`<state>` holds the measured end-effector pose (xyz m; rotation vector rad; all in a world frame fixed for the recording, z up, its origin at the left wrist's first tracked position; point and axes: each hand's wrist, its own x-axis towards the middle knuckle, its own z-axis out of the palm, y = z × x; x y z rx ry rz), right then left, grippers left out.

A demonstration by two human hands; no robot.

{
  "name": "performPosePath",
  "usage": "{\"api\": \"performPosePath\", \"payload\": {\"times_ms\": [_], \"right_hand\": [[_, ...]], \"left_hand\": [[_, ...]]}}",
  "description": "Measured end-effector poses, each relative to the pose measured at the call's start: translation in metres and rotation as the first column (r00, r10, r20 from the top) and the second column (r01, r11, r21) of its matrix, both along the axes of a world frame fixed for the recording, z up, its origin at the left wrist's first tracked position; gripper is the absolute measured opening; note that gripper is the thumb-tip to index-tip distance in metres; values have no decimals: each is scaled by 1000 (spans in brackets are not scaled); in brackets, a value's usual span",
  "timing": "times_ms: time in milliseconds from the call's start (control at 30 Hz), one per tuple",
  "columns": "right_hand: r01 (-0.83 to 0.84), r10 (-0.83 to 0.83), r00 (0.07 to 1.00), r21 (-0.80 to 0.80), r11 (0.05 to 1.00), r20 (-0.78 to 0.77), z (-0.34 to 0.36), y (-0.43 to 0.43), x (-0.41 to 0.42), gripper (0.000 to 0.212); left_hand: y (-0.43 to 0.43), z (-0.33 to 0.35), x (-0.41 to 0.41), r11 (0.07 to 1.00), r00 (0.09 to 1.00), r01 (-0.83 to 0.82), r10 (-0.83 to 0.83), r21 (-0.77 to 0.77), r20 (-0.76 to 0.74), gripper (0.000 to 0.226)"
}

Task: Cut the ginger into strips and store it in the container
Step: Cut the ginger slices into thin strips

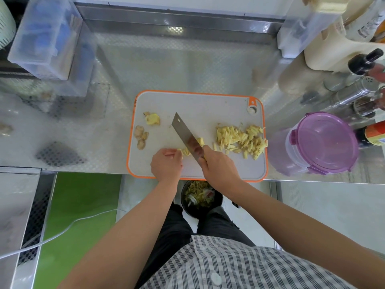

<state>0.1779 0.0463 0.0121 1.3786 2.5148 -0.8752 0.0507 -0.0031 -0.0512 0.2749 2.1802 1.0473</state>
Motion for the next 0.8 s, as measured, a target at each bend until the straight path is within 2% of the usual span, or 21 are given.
{"api": "performPosePath", "payload": {"times_ms": [233, 400, 800], "right_hand": [[-18, 19, 998, -26, 1000, 62, -5, -7, -10, 10], [14, -11, 998, -42, 999, 61, -6, -6, -12, 10], [13, -12, 997, -20, 1000, 74, -12, -10, -20, 9]], "left_hand": [[1, 5, 0, 1000, 999, -21, 21, 1, 27, 20], [-2, 4, -2, 999, 1000, 17, -18, -27, -15, 11], [0, -8, -8, 988, 988, 106, -117, -114, -98, 14]]}}
